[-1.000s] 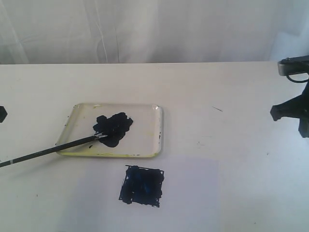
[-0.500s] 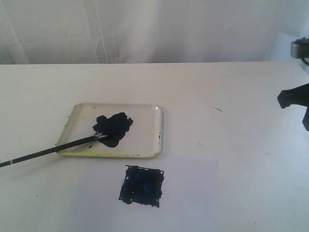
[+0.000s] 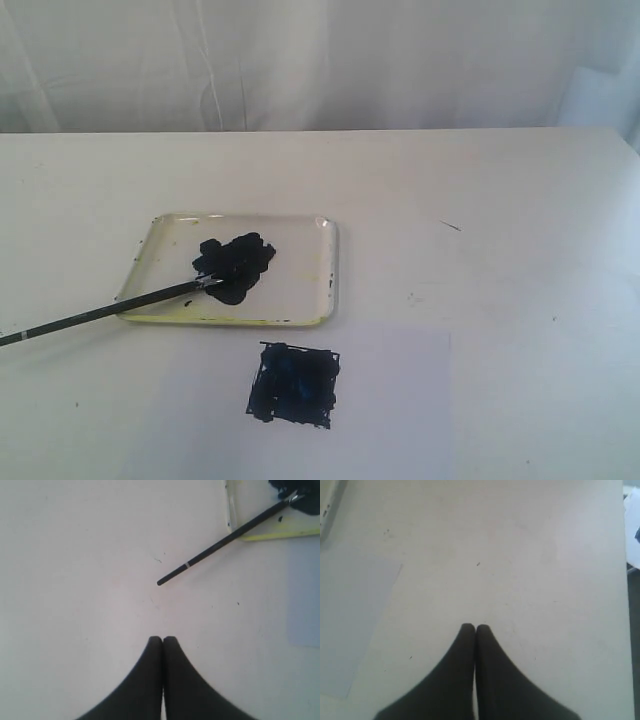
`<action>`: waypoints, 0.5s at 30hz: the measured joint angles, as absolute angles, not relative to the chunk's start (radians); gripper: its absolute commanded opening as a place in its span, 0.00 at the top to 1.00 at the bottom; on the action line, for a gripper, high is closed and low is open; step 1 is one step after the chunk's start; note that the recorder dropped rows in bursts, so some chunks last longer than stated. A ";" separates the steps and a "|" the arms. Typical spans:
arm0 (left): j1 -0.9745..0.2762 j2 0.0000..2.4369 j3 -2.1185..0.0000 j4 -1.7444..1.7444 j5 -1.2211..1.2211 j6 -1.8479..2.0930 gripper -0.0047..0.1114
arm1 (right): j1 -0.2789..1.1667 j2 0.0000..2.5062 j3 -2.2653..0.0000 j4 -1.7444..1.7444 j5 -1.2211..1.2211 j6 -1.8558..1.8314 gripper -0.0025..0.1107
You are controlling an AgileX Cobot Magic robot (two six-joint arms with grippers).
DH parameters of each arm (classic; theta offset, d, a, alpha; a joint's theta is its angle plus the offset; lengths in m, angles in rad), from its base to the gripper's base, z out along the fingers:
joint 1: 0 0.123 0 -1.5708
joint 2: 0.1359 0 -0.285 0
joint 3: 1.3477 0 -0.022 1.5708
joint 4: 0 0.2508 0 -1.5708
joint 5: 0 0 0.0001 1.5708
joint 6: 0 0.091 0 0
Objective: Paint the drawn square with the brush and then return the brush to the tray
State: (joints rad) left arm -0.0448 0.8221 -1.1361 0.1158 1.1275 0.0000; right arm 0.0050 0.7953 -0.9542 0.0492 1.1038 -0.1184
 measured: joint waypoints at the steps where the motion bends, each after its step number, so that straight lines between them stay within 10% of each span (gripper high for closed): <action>1: -0.045 0.781 -1.136 0.116 1.128 0.000 0.96 | 0.005 0.760 -0.945 0.051 1.104 -0.118 0.98; 15: -0.045 0.272 -1.138 0.099 1.132 0.000 0.96 | 0.005 0.198 -0.921 0.051 1.161 -0.120 0.98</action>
